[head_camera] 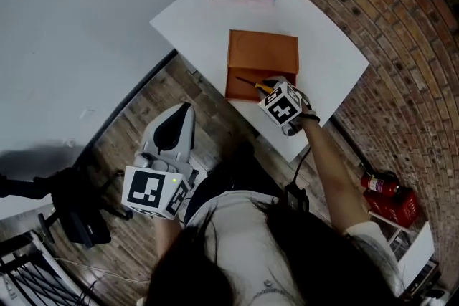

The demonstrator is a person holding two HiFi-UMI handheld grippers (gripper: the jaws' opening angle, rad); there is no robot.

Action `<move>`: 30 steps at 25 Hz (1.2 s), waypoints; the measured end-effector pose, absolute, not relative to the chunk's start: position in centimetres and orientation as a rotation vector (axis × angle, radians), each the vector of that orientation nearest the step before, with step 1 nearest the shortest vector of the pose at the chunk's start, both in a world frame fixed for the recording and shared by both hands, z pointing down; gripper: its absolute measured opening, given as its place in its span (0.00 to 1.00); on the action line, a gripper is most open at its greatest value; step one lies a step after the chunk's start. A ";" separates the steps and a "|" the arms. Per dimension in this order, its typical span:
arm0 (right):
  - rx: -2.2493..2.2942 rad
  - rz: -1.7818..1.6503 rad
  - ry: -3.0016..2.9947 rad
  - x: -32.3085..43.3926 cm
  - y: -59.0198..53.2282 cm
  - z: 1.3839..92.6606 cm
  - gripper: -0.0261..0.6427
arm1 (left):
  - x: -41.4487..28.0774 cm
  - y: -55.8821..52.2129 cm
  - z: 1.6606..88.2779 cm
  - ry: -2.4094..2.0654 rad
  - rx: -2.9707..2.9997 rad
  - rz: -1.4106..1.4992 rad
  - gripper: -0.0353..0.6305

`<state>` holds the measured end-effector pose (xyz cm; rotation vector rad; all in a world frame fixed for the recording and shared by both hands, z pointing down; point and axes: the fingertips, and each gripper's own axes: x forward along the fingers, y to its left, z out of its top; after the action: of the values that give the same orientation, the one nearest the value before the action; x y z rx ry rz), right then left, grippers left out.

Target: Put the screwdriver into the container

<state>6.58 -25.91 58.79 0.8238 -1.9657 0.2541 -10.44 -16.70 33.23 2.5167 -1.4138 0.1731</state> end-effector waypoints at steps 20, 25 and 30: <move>1.275 0.255 -2.125 5.3 -18.8 48.3 0.14 | -10.1 -12.8 31.7 -1.202 2.718 0.125 0.06; 1.379 0.243 -2.152 4.7 -16.7 45.3 0.11 | -10.0 -11.8 31.0 -1.146 2.757 0.114 0.06; 1.470 0.209 -2.163 4.2 -14.6 42.9 0.10 | -10.3 -10.9 31.0 -1.086 2.784 0.099 0.06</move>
<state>4.21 -14.57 42.94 1.4700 -2.1634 0.2092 -10.28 -10.93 31.01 2.7840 -1.0859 0.0994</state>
